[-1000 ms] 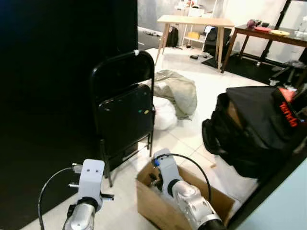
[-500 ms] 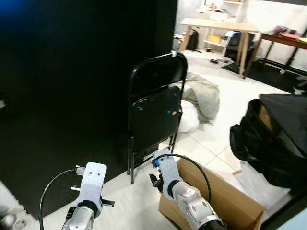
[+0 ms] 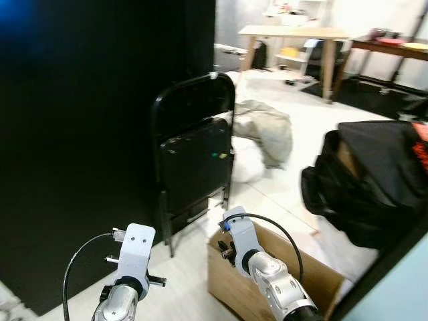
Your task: Clean up the room
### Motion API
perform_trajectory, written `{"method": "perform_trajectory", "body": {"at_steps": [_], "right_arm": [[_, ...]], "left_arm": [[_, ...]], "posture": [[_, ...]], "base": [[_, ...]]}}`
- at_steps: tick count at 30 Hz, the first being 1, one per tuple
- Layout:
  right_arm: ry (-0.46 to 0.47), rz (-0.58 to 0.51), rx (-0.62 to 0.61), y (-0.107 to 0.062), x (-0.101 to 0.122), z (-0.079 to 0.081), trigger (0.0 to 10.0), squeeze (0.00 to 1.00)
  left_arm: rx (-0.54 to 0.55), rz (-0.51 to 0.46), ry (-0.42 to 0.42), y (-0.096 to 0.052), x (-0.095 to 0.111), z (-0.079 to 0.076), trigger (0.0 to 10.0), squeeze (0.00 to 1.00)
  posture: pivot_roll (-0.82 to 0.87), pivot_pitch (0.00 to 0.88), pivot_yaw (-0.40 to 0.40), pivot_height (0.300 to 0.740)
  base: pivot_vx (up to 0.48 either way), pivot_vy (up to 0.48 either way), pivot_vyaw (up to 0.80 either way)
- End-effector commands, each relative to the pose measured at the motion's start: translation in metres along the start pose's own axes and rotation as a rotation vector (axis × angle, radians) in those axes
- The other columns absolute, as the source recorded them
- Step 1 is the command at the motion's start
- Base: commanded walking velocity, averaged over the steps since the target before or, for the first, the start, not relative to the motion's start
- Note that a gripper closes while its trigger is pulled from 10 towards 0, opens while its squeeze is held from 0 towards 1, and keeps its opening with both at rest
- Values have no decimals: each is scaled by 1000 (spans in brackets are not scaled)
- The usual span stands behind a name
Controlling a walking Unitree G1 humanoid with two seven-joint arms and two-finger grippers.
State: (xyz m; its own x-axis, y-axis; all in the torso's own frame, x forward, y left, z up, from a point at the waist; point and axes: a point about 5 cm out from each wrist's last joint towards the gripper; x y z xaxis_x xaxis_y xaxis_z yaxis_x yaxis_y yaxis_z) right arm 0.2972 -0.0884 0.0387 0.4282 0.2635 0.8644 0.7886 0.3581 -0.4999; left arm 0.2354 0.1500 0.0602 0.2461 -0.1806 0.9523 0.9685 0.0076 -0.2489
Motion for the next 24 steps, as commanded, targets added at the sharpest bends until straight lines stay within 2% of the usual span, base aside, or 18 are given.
{"method": "perform_trajectory", "body": {"at_steps": [1,5,15,24], "right_arm": [[-29,1,-9,1,1,3,10000,0],[-10,17,-87,0,-5,-6,10000,0],[-15,24,-131,-2,-10,-13,10000,0],[-34,35,-228,-8,-11,-25,10000,0]], "left_arm": [[-24,34,-6,-1,-9,-3,10000,0],[-24,22,0,0,-10,-3,10000,0],[-13,11,3,3,-7,-3,10000,0],[-9,-24,30,11,-1,-4,10000,0]], "posture": [[41,3,-11,740],[36,0,-9,740],[30,0,-1,740],[1,0,26,740]], "base": [[0,0,0],[0,0,-573],[0,0,-800],[0,0,-800]]}}
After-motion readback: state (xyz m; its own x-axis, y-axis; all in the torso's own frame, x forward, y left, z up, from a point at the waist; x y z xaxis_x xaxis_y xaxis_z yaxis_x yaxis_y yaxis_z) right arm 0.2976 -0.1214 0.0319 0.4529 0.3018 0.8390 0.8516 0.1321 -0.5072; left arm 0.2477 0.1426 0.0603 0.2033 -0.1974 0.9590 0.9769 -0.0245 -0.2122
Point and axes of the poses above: a point about 5 cm out from each wrist's last joint towards the gripper, its own y axis pointing out of the wrist towards the gripper, its own x axis along the axis of the wrist's last joint, z = x × y, and after that the axes turned 1 degree about y, right-handed
